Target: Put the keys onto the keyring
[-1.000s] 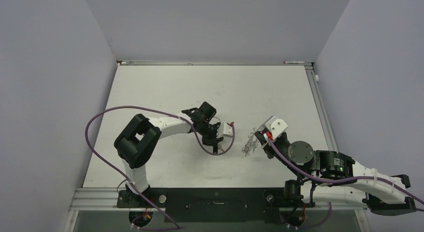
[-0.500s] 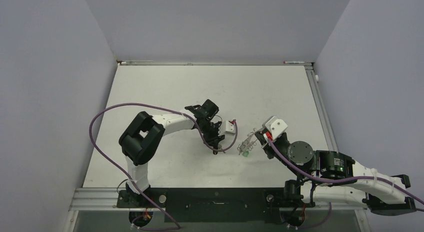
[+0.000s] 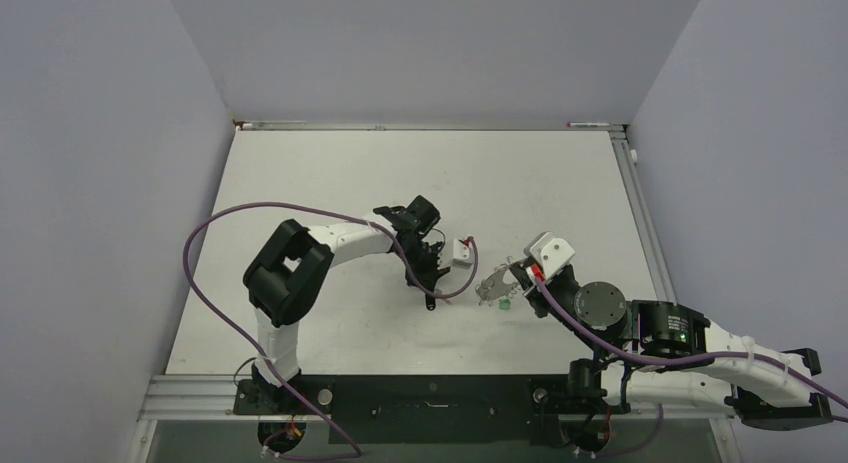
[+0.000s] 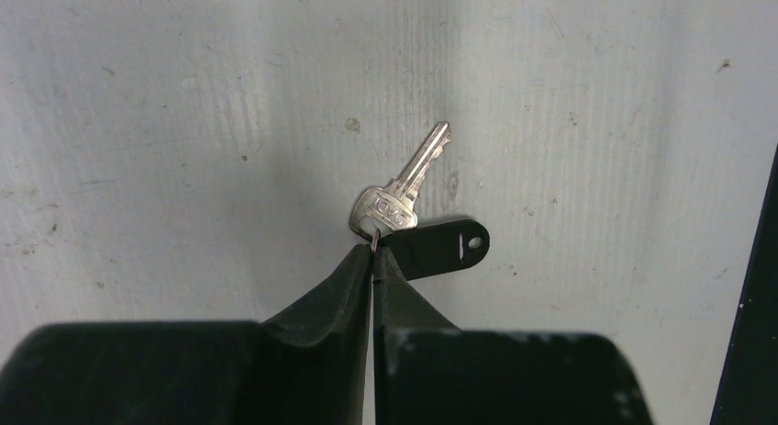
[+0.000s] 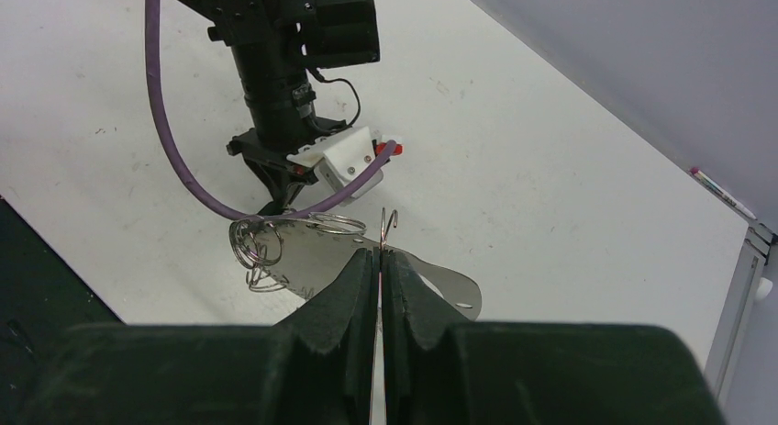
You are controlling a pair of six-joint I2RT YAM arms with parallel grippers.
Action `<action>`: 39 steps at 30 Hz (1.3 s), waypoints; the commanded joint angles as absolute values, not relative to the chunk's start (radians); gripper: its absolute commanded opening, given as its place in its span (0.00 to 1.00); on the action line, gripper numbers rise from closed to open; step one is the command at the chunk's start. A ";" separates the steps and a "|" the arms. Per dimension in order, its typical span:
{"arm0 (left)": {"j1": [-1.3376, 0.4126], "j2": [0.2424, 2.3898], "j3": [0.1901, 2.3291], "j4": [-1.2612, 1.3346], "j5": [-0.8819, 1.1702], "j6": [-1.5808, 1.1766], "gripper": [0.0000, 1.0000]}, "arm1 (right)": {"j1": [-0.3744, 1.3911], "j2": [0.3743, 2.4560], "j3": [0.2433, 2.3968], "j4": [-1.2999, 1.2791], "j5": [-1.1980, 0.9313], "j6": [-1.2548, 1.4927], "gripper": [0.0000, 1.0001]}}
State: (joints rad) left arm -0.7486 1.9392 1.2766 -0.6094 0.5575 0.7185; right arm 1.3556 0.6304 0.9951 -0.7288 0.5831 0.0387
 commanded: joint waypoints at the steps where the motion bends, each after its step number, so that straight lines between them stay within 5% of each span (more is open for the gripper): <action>1: -0.733 1.907 1.290 -0.617 0.585 0.736 0.00 | 1.361 0.618 1.034 -0.694 0.593 0.029 0.05; 19: -0.705 1.486 1.053 -0.212 0.578 0.600 0.00 | 1.360 0.583 1.029 -0.615 0.614 -0.047 0.05; 39: -0.793 1.016 1.010 -0.388 0.283 0.565 0.00 | 1.359 0.656 0.831 -0.294 0.457 -0.270 0.05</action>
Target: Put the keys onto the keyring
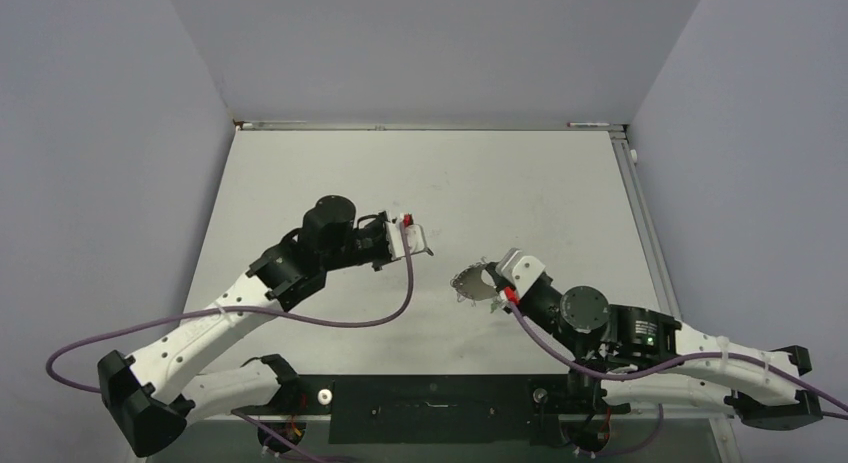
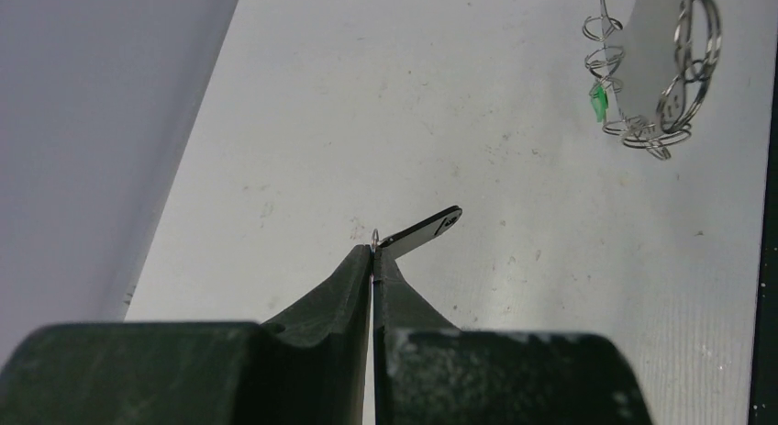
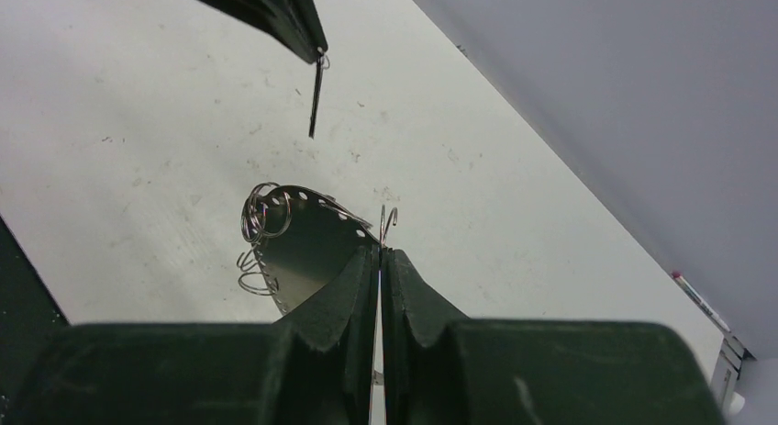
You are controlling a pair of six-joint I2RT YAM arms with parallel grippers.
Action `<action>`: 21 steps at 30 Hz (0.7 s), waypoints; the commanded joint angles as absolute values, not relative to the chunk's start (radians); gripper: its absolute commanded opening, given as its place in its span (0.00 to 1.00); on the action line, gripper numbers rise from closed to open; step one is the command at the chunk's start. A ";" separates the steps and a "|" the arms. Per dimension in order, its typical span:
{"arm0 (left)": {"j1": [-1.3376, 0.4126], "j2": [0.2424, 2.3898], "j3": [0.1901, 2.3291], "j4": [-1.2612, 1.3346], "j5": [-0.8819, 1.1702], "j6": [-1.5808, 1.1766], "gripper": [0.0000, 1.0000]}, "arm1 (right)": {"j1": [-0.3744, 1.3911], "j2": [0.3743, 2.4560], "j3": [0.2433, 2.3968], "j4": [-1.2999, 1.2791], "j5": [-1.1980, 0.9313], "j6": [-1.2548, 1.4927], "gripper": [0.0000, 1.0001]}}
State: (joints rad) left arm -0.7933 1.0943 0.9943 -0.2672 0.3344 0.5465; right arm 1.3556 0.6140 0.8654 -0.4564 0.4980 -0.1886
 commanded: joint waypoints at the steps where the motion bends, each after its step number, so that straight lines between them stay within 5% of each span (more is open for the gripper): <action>1: -0.793 0.990 1.000 -0.409 0.277 0.581 0.00 | 1.360 0.672 0.823 -0.277 0.453 -0.276 0.05; 21: -0.816 0.571 0.628 -0.158 0.441 0.816 0.00 | 1.339 0.881 0.780 -0.141 -0.072 -0.515 0.05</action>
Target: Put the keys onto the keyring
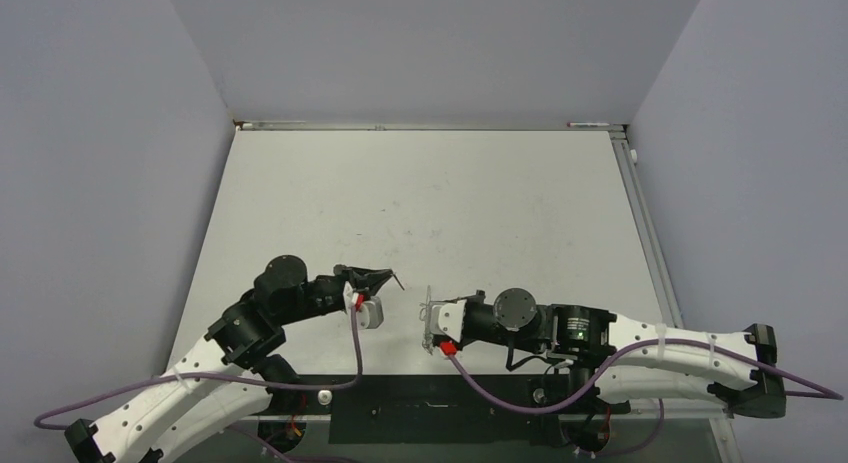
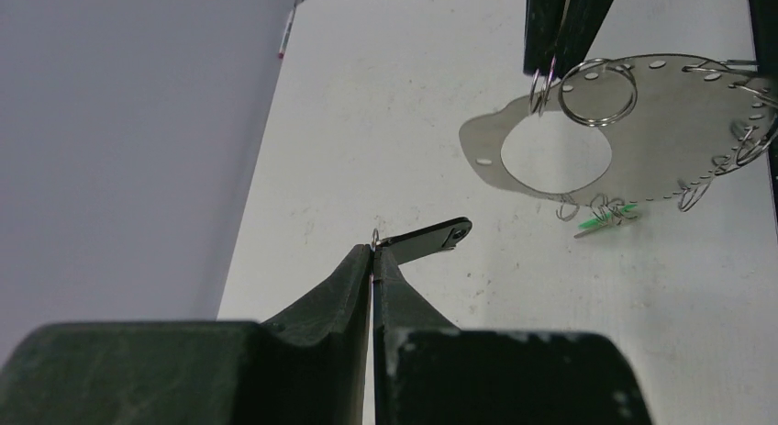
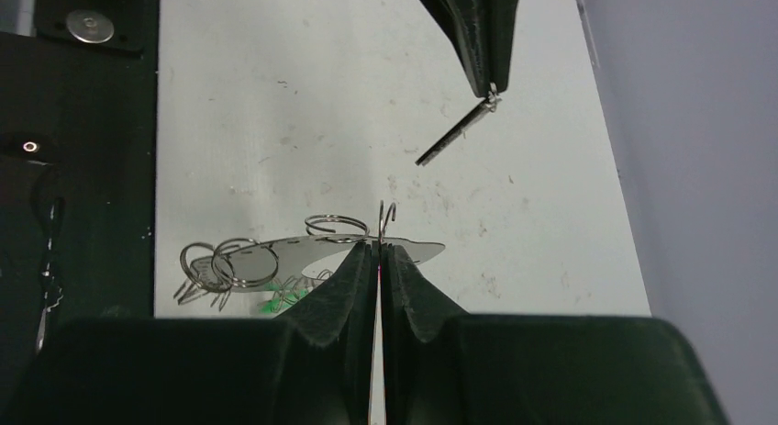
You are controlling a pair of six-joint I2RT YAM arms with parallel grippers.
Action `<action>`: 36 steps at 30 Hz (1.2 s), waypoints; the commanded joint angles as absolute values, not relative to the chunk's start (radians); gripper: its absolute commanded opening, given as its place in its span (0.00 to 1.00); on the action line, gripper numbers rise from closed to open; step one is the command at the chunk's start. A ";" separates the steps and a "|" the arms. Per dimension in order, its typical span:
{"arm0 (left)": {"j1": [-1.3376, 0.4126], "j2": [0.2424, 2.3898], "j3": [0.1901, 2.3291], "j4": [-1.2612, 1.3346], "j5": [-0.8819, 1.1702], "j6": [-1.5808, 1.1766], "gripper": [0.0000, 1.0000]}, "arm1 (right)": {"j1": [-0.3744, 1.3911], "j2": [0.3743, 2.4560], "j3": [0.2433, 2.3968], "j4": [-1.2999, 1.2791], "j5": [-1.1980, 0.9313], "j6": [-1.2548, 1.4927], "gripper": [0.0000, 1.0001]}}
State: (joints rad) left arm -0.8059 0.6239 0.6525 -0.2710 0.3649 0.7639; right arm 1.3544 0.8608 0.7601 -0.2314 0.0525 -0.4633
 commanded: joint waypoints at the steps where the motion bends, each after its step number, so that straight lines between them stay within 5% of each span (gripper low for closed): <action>1: -0.819 0.563 0.623 -0.156 0.447 0.822 0.00 | 1.334 0.891 0.783 -0.138 -0.089 -0.517 0.05; 36: -0.976 0.553 0.560 -0.279 0.416 1.036 0.00 | 1.278 1.002 0.853 -0.161 -0.201 -0.522 0.05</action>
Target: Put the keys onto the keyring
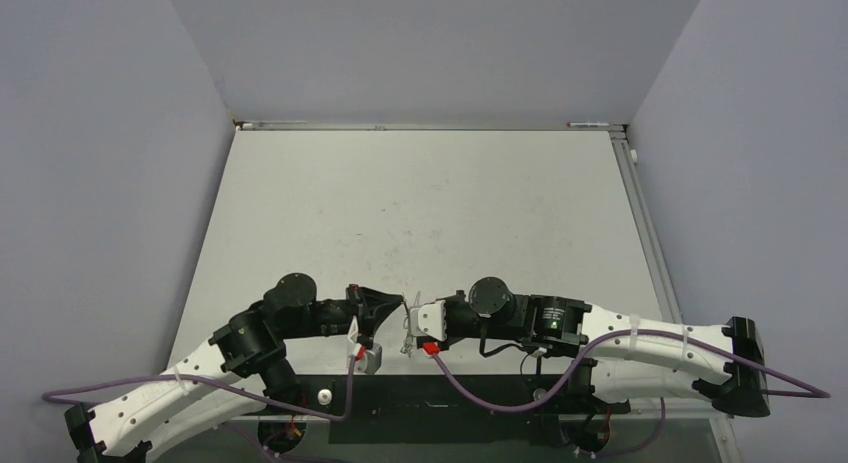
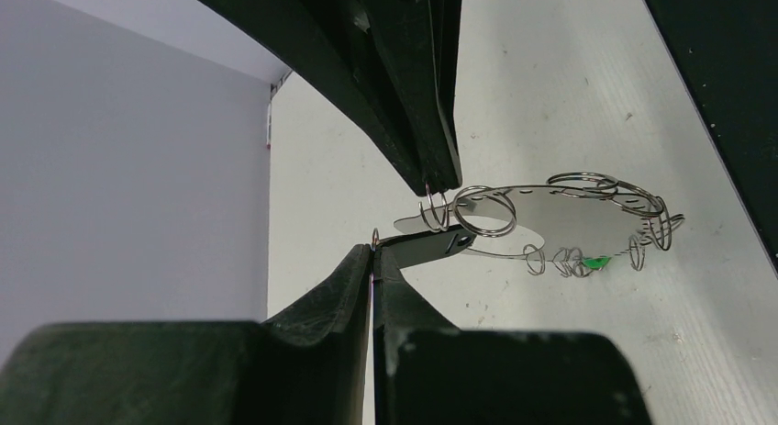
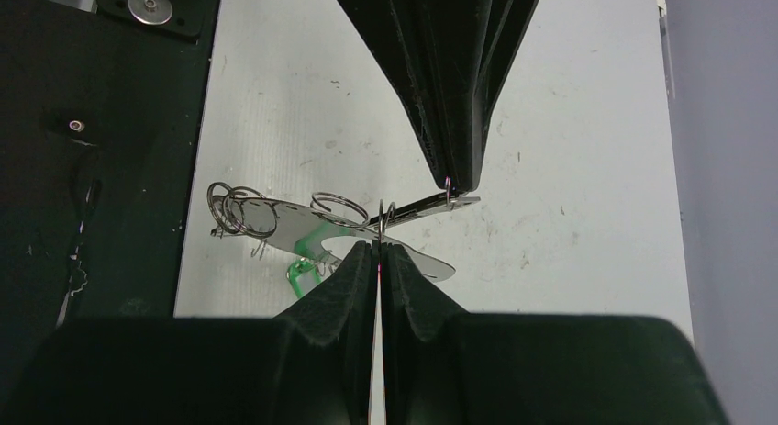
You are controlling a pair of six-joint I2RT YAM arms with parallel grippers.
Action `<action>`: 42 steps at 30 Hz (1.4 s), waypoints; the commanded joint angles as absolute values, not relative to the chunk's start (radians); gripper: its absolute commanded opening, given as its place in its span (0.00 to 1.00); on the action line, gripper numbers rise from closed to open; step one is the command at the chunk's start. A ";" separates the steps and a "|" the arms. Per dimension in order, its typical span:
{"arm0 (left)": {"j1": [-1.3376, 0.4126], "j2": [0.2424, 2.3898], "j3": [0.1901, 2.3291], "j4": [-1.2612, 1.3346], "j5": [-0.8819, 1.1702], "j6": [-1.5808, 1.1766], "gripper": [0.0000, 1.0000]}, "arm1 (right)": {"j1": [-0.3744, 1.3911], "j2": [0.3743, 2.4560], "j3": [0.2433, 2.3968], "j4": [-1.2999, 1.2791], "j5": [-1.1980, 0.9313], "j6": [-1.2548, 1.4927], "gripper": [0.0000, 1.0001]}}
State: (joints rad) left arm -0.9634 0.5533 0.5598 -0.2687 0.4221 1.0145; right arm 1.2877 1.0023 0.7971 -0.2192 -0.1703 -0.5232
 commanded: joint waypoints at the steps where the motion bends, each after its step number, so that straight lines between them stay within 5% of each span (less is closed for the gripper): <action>1: -0.980 0.554 0.560 -0.281 0.417 1.036 0.00 | 1.277 1.004 0.853 -0.160 -0.202 -0.522 0.05; 42: -1.009 0.573 0.566 -0.331 0.507 1.032 0.00 | 1.263 1.054 0.868 -0.159 -0.193 -0.517 0.05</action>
State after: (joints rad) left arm -1.0004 0.5709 0.5556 -0.3183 0.4591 1.0313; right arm 1.2697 1.0435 0.8085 -0.2256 -0.1867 -0.5186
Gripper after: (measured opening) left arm 0.004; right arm 0.059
